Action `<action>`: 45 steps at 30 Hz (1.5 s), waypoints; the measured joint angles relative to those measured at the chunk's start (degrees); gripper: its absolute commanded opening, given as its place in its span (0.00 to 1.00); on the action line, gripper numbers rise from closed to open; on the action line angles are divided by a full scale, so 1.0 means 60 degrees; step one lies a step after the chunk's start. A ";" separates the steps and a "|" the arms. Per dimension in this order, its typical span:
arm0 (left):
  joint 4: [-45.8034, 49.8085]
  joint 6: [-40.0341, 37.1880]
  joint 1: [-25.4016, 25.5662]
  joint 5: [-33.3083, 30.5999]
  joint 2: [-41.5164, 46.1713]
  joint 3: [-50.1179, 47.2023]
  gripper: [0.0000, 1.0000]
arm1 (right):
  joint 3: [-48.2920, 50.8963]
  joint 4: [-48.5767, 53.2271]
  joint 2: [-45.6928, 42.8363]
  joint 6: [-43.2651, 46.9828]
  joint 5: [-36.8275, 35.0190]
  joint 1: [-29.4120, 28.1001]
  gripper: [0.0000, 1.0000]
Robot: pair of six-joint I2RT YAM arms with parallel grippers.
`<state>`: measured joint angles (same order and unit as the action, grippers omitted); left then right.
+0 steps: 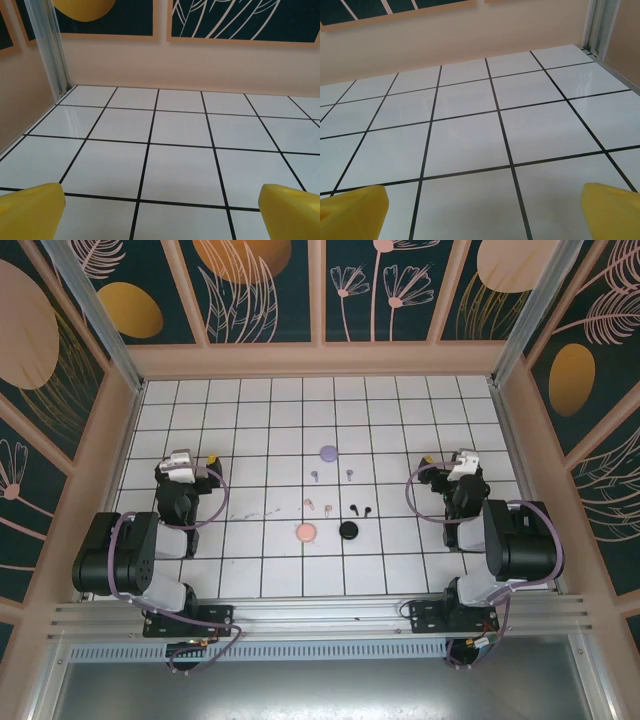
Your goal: Insert wireless bluetooth earbuds into charging case
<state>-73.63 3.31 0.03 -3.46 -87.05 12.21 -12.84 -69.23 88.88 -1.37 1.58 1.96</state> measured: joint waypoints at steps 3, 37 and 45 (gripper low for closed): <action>0.0073 0.0000 0.0000 -0.0004 0.0000 0.0069 0.99 | 0.0000 0.0000 0.0000 0.0000 0.0000 0.0000 0.99; 0.0310 0.0004 0.0000 -0.0036 0.0000 0.0131 0.98 | 0.0000 0.0000 0.0000 -0.0004 0.0255 0.0168 0.95; 0.2237 0.0055 0.0000 -0.0215 0.0630 0.1162 0.97 | -0.0710 0.1752 -0.0980 -0.0084 -0.0109 0.0160 0.99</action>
<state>-60.20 3.64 0.03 -4.75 -83.26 19.18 -17.10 -58.72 83.00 -1.87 0.93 2.92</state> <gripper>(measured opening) 0.983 0.987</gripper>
